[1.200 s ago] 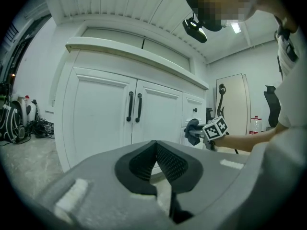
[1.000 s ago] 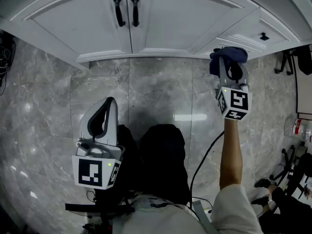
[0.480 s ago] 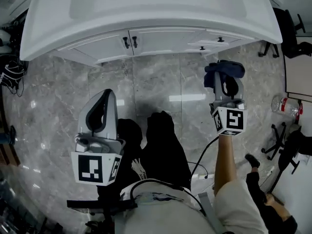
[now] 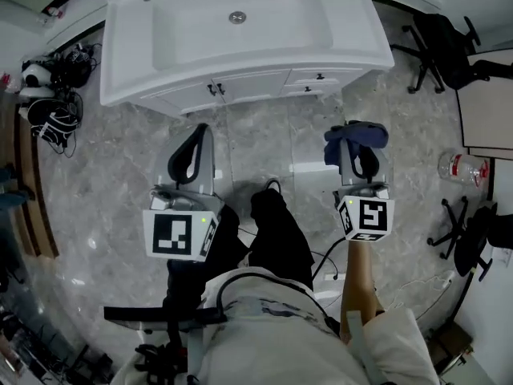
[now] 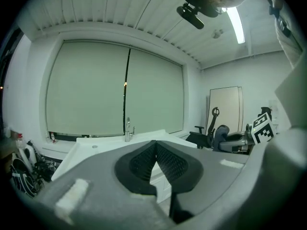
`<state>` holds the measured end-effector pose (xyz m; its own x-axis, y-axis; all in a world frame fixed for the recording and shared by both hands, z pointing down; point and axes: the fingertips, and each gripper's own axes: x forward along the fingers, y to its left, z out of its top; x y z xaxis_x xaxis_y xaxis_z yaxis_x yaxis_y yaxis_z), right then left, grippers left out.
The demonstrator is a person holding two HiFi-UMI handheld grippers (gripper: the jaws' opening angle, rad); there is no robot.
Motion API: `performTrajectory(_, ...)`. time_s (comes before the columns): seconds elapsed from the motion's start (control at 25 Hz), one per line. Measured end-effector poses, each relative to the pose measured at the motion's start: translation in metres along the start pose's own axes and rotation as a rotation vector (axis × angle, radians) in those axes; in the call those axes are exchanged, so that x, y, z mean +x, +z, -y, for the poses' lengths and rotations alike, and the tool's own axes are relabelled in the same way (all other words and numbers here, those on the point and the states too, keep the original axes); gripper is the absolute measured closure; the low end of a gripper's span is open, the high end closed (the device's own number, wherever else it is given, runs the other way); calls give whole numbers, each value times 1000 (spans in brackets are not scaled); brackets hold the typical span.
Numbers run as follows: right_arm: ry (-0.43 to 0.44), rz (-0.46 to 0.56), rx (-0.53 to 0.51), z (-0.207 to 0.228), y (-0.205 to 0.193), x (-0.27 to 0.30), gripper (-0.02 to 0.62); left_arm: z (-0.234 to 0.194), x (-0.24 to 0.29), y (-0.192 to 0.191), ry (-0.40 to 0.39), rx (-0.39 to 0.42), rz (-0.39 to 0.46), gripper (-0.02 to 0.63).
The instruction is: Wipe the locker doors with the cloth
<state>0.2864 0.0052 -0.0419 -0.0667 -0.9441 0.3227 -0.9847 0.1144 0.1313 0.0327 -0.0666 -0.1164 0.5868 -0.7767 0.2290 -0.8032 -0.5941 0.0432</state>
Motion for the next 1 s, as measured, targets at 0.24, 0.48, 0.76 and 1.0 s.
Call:
performTrajectory(0.24,91,19,-80,-19,61,-54,491,34,-31,43,47,11,34,604)
performTrajectory(0.48,51,25,-29,-51,80,-108,492,23,-96,63,28,46,71,604)
performTrajectory(0.76,71,35,22,-105,93,-151,505,14,-179,46,59,23,38,604)
performTrajectory(1.0,109,89,2,-124,112,-172,505,16,-217,50,105,16,49,604)
